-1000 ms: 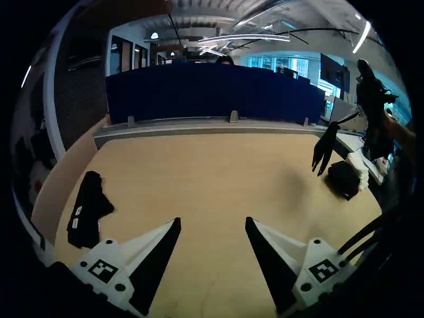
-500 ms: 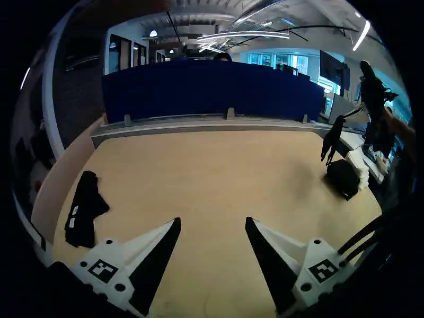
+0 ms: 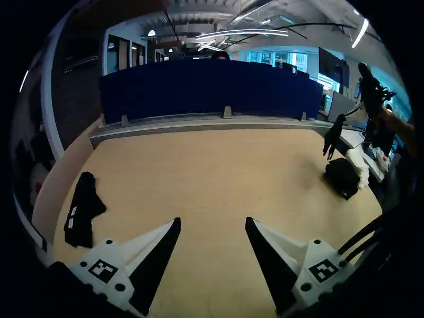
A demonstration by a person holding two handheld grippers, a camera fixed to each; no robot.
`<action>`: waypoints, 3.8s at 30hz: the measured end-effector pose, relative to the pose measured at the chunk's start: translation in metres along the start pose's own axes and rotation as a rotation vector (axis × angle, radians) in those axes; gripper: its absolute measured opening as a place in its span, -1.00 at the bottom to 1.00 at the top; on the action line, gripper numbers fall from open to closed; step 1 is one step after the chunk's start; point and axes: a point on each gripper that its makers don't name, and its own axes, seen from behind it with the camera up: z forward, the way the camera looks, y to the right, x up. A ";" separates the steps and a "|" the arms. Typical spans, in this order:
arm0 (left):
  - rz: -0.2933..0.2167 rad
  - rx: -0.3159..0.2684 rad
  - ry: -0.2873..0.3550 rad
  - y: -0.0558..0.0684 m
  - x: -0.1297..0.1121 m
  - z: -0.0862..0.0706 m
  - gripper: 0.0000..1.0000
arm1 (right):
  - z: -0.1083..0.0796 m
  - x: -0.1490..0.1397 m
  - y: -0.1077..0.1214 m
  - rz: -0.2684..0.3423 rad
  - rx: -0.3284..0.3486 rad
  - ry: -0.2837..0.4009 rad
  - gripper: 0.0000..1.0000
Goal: Fold towel
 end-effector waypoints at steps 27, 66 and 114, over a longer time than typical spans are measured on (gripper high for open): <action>0.026 -0.027 -0.009 0.018 0.001 0.002 0.80 | -0.035 -0.094 -0.004 0.066 -0.029 -0.109 -0.88; 0.054 -0.023 -0.021 0.015 -0.005 -0.006 0.79 | -0.026 -0.272 -0.033 0.328 -0.130 -0.350 -0.88; 0.060 -0.028 -0.006 0.010 0.001 -0.010 0.80 | -0.035 -0.263 -0.044 0.409 -0.213 -0.255 1.00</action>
